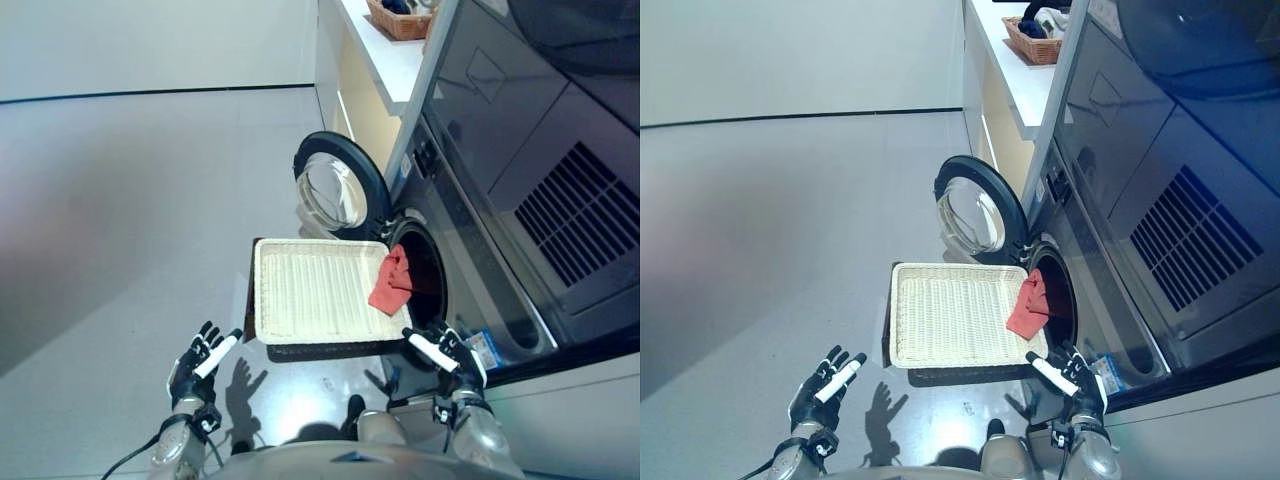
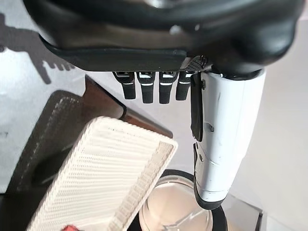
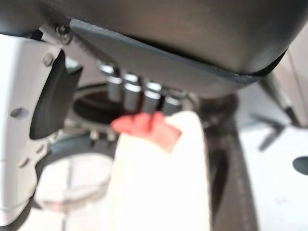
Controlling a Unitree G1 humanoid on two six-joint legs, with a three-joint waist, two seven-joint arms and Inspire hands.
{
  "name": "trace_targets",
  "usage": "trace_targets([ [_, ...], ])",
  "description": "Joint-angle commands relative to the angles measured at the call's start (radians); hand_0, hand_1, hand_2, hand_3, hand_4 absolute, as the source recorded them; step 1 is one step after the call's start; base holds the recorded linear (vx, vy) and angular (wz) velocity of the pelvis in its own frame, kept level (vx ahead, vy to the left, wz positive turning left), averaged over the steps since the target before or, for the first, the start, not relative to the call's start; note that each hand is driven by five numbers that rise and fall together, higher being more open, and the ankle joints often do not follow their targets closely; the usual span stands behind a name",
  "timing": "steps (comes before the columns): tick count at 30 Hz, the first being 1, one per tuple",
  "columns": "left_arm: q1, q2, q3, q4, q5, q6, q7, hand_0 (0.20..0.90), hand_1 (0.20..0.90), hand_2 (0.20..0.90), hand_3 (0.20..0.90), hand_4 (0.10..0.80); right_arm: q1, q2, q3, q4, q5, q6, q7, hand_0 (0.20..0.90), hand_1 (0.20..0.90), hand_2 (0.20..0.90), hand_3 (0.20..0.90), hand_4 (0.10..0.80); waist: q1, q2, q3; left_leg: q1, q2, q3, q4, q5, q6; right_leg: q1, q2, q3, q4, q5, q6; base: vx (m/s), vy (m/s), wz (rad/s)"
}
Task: Pick up the clothes and place them into the washing machine
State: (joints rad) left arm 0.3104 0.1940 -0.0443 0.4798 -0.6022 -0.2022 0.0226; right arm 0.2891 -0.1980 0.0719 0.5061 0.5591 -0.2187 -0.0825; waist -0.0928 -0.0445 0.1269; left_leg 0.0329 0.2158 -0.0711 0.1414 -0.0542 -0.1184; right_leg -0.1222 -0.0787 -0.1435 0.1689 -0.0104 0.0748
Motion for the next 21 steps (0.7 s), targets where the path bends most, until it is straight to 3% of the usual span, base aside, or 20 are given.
trace_targets([
  [1,-0.015,0.031,0.005,-0.12,-0.012,-0.07,-0.019,0.9,0.9,0.9,0.9,0.8,-0.02,-0.07,-0.094,-0.095,0.016,-0.111,-0.026,0.9,0.9,0.9,0.9,0.8,0.018,-0.008,0.009,-0.011,-0.003,-0.011,0.225,0.147,0.028,0.028,-0.004,0.021,-0.048,0.039,0.008,0.092,-0.046,0.23],
  [6,-0.012,0.031,0.002,-0.11,-0.02,-0.068,-0.011,0.9,0.9,0.9,0.9,0.8,-0.025,-0.069,-0.095,-0.09,0.017,-0.111,-0.033,0.9,0.9,0.9,0.9,0.8,0.044,-0.022,0.012,-0.103,0.007,0.012,0.085,0.116,0.031,0.066,-0.021,0.046,-0.031,-0.004,0.018,0.138,0.029,0.07],
  [9,-0.015,0.032,-0.002,-0.089,-0.027,-0.071,-0.007,0.9,0.9,0.9,0.9,0.8,-0.045,-0.071,-0.076,-0.077,0.005,-0.112,-0.041,0.9,0.9,0.9,0.9,0.8,0.083,0.012,0.022,-0.186,0.026,-0.004,-0.088,0.243,0.001,0.125,-0.002,0.08,-0.03,-0.042,0.023,0.235,0.11,0.08],
  [12,-0.014,0.027,-0.001,-0.067,-0.024,-0.071,-0.005,0.9,0.9,0.9,0.9,0.8,-0.056,-0.067,-0.072,-0.07,0.001,-0.116,-0.053,0.9,0.9,0.9,0.9,0.8,0.105,0.033,0.024,-0.24,0.024,0.046,-0.175,0.293,-0.019,0.185,-0.004,0.098,-0.056,-0.062,0.037,0.251,0.11,-0.26],
  [15,-0.013,0.026,0.001,-0.062,-0.015,-0.073,0.001,0.9,0.9,0.9,0.9,0.8,-0.059,-0.064,-0.072,-0.073,-0.002,-0.113,-0.056,0.9,0.9,0.9,0.9,0.8,0.116,0.046,0.016,-0.24,0.019,0.049,-0.195,0.308,-0.029,0.226,-0.016,0.127,-0.085,-0.074,0.051,0.216,0.126,-0.83],
  [17,-0.005,0.025,0.004,-0.069,-0.015,-0.076,-0.007,0.9,0.9,0.9,0.9,0.8,-0.052,-0.061,-0.073,-0.08,-0.001,-0.111,-0.048,0.9,0.9,0.9,0.9,0.8,0.119,0.057,0.006,-0.219,0.009,0.049,-0.191,0.311,-0.031,0.251,-0.03,0.148,-0.102,-0.083,0.058,0.276,0.226,-0.34],
  [21,-0.042,0.051,-0.012,-0.083,-0.003,-0.086,0.002,0.9,0.9,0.9,0.9,0.8,-0.075,-0.03,-0.077,-0.032,-0.012,-0.094,-0.071,0.9,0.9,0.9,0.9,0.8,0.101,0.055,-0.018,-0.227,-0.049,0.104,-0.117,0.236,0.017,0.256,-0.134,0.184,-0.083,-0.063,0.113,0.239,0.276,-0.28],
])
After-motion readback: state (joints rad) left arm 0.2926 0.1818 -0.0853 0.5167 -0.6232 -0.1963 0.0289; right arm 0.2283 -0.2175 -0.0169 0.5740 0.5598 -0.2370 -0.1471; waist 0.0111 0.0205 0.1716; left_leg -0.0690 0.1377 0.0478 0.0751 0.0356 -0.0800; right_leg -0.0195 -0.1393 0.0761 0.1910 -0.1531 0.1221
